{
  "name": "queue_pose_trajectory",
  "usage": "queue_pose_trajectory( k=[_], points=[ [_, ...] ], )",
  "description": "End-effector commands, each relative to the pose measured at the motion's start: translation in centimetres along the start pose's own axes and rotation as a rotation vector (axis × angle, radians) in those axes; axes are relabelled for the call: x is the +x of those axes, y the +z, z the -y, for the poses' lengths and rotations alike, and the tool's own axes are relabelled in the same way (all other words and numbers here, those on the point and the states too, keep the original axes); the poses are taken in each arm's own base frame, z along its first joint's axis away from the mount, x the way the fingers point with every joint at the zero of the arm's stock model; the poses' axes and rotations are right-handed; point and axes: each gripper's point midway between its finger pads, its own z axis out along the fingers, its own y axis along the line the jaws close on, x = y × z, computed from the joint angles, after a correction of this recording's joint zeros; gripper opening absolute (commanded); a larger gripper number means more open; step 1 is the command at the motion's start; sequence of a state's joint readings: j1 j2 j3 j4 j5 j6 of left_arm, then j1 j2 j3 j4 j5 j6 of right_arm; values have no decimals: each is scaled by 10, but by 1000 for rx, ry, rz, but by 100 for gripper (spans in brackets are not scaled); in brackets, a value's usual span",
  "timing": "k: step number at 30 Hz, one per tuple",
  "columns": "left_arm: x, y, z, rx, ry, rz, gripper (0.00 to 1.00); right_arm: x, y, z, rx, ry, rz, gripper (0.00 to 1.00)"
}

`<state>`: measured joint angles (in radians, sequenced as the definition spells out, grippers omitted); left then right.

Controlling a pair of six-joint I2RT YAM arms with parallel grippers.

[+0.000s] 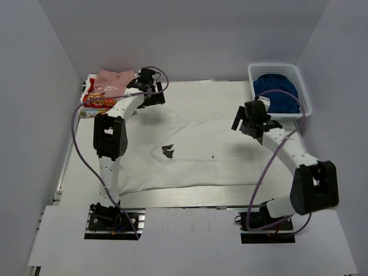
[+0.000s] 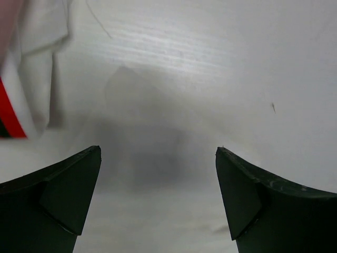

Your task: Fold and stack the t-shirts

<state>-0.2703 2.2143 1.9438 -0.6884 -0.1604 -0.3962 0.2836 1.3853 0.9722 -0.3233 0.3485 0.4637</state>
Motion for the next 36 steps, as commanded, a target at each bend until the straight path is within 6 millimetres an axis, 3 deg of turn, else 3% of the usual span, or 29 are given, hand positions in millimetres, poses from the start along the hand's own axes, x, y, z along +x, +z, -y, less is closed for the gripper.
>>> queue_pose_trajectory(
  k=[1,5,6,8,11,14,15,19,20,21,23,24,27,28,32,33,36],
  points=[
    [-15,14,-26,-124,23,-4,100,-35,8,-5,49,-3,54,90],
    [-37,34,-32,-147,9,55,100,-34,29,-13,58,-18,19,90],
    [-35,43,-32,-147,9,55,100,-43,29,-17,51,-13,36,90],
    [-42,52,-34,-141,-6,86,100,-36,39,-17,64,-25,10,90],
    [-34,64,-27,-98,19,66,100,-34,47,-17,82,-35,-1,90],
    [-27,73,-32,-90,35,51,89,-32,56,-16,100,-41,-6,90],
    [-16,79,-30,-66,61,24,81,-37,58,-18,96,-32,13,90],
    [-5,87,-23,-17,62,0,58,-37,78,-21,115,-14,7,90],
    [-5,87,-21,-5,62,-4,52,-33,91,-25,127,-21,-11,90],
    [-4,87,-19,6,62,-7,43,-42,93,-27,126,-11,1,90],
    [-2,88,-18,17,71,-9,36,-38,113,-27,161,-16,-13,90],
    [-1,88,-16,29,71,-13,28,-49,114,-32,161,7,5,90],
    [-1,84,-15,39,71,-13,11,-42,136,-28,224,17,-36,90],
    [3,83,-16,37,71,-17,1,-50,138,-29,233,30,-21,90],
    [7,80,-19,37,94,-17,0,-49,153,-22,276,42,-33,90],
    [-1,72,-17,44,92,5,0,-46,158,-17,295,39,-45,90],
    [-1,68,-16,58,101,18,0,-57,162,-11,329,55,-14,90]
  ],
)
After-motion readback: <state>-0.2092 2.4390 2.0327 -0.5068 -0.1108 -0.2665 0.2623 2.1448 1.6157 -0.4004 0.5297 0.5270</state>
